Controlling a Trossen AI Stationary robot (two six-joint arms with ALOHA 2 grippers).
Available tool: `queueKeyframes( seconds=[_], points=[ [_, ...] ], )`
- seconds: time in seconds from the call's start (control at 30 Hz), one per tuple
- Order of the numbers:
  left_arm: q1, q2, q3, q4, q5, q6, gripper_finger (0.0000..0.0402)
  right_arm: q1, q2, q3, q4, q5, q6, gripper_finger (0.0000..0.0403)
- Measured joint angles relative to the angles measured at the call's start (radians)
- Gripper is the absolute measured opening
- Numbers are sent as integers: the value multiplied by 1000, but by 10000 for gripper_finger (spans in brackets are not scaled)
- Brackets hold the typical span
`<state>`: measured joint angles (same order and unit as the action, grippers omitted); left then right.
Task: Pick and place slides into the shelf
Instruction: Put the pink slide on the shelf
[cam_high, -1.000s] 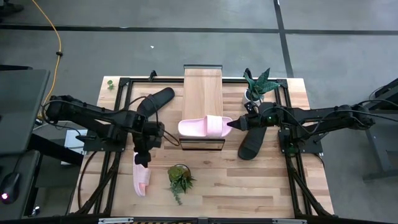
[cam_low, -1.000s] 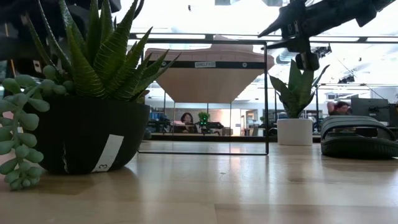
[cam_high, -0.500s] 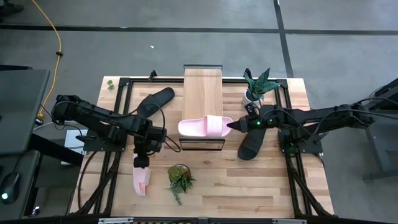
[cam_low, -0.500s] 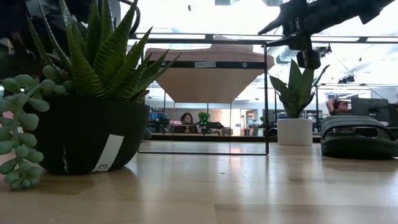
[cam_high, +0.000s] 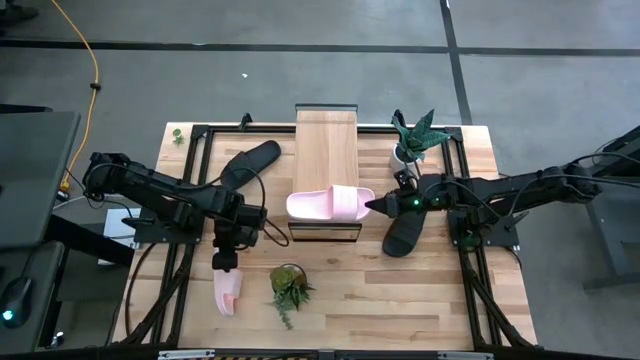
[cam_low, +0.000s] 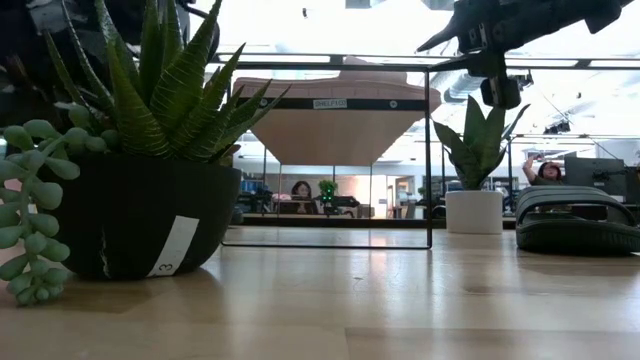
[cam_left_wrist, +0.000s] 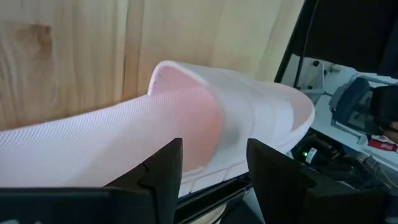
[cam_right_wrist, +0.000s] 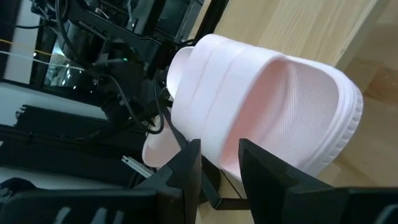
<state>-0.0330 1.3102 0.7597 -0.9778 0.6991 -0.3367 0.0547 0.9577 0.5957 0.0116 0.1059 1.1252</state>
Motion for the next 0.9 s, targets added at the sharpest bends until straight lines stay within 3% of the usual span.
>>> queueKeyframes(
  seconds=[0.33,0.73,0.9],
  points=[
    [0,49,0,35,19,13,168,0,0,0,0,2,0,99],
    [0,125,0,37,176,45,168,0,0,0,0,9,-4,99],
    [0,135,0,43,181,45,168,0,0,0,-3,9,-6,99]
  ],
)
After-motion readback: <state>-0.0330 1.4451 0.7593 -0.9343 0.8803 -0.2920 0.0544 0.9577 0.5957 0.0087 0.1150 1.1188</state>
